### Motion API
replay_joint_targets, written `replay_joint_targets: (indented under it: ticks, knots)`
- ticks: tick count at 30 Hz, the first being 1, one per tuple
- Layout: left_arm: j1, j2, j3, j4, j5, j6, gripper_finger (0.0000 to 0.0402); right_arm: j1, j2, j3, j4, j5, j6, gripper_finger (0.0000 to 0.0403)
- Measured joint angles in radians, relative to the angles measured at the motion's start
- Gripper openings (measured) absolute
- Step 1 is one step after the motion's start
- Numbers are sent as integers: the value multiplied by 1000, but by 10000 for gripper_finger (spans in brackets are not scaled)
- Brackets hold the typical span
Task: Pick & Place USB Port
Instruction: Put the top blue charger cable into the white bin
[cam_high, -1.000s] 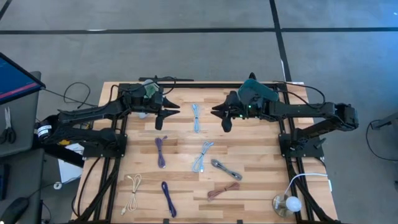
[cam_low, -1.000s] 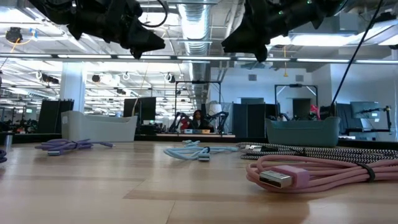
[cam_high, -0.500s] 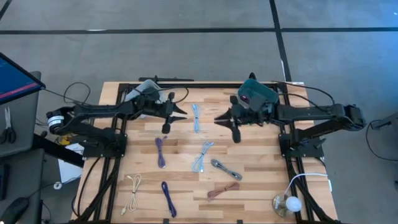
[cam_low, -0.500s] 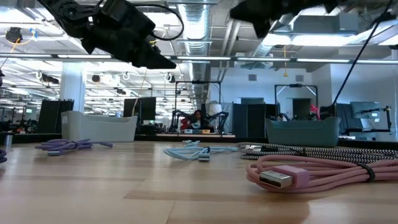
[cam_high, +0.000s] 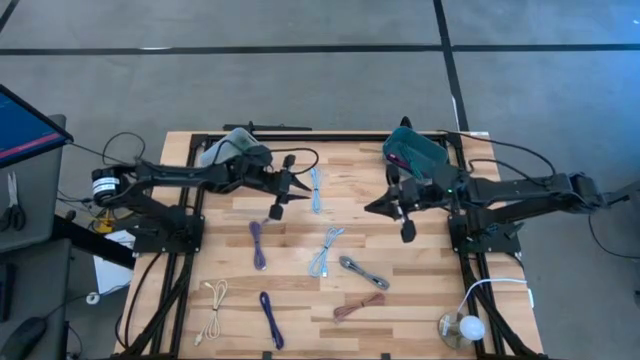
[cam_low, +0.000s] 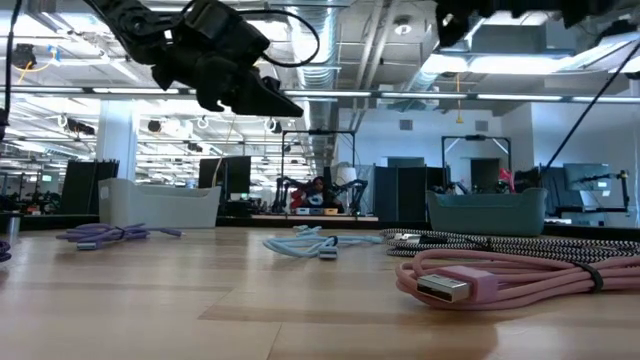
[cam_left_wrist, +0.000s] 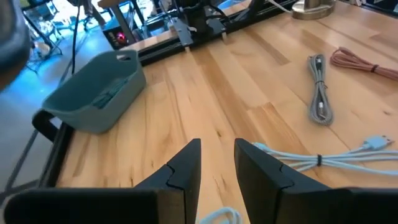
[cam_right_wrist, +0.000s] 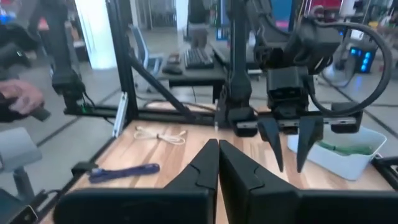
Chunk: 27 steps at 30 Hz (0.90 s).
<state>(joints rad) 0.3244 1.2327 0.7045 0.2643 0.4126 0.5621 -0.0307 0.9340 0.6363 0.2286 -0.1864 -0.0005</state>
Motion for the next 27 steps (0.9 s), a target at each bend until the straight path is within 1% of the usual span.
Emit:
replay_joint_targets:
  ticks: [4,7,14,18,27]
  knots:
    - [0,43,24,1,-1,55,97,16,-80,-83,57,0,9,5]
    - [0,83,30,1,-7,108,97,38,-146,-122,67,0,9,5]
    - [0,177,30,-2,-146,274,97,105,-297,-224,78,0,-6,5]
    - [-4,189,30,6,-195,338,97,130,-360,-292,94,1,20,4]
    - [-53,189,30,6,-200,378,97,136,-452,-417,140,2,54,4]
